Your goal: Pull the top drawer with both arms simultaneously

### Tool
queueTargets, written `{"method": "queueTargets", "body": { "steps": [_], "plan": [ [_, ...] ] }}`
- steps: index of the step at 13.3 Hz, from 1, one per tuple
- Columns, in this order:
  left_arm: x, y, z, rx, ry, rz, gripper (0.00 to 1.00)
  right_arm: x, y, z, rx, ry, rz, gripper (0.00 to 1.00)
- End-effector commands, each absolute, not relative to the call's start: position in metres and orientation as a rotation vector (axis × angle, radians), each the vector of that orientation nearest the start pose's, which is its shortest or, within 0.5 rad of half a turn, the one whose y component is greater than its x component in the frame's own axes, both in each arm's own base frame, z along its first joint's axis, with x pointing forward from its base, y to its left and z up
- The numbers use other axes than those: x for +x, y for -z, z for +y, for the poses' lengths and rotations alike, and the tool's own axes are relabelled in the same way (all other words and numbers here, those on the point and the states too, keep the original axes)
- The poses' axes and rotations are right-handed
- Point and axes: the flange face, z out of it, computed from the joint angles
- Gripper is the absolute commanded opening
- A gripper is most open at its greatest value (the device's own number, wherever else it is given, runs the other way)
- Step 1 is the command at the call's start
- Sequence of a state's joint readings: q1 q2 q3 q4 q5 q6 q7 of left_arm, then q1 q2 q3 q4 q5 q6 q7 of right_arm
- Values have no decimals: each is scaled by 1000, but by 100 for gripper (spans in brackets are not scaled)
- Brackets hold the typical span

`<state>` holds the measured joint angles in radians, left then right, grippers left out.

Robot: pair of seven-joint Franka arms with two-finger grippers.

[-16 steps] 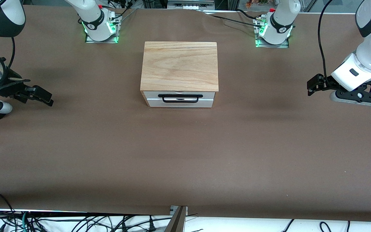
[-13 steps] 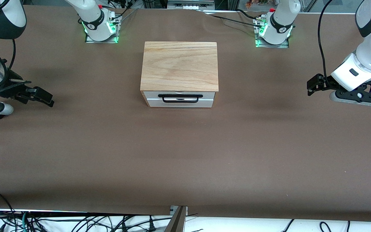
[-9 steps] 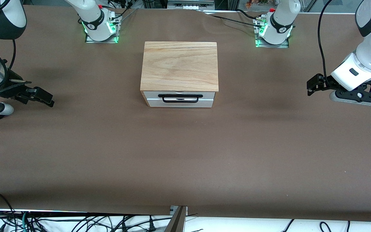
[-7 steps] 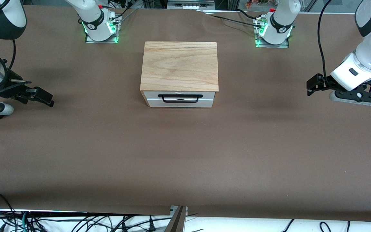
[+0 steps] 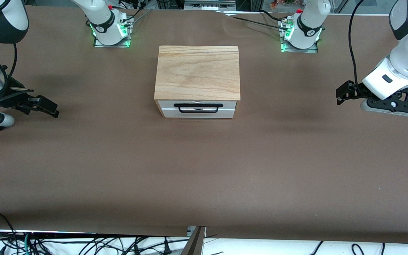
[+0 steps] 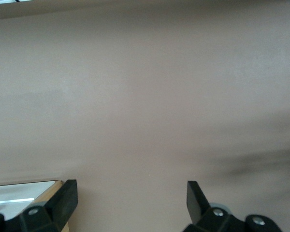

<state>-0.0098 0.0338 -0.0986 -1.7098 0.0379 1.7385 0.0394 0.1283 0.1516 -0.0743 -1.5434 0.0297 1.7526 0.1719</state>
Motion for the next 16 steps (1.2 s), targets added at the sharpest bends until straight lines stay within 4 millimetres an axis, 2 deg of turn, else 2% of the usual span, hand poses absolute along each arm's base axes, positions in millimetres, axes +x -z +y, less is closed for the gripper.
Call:
{"method": "queueTargets", "body": {
  "steps": [1,5,8,12,13,14,15,16],
  "plan": [
    [568,-556,-70,-3068,-61,275,100,616,-571,38,-3122,90,177,100],
    [569,-555,-69,-3071,-64,287,100,616,-571,38,-3122,90,175,100],
    [567,-556,-79,-3076,-62,309,100,616,-571,39,-3122,90,172,100],
    [568,-559,-79,-3079,-52,307,100,616,-571,38,-3113,93,176,100],
    [567,-559,-83,-3084,-53,313,100,619,-565,39,-3106,82,185,100],
    [567,-557,-89,-3126,-62,318,100,624,-550,43,-3106,44,179,100],
    [569,-548,-100,-3199,-98,319,100,625,-546,49,-3056,24,189,100],
    [571,-540,-109,-3273,-133,317,100,629,-533,55,-2970,-22,215,100]
  ]
}}
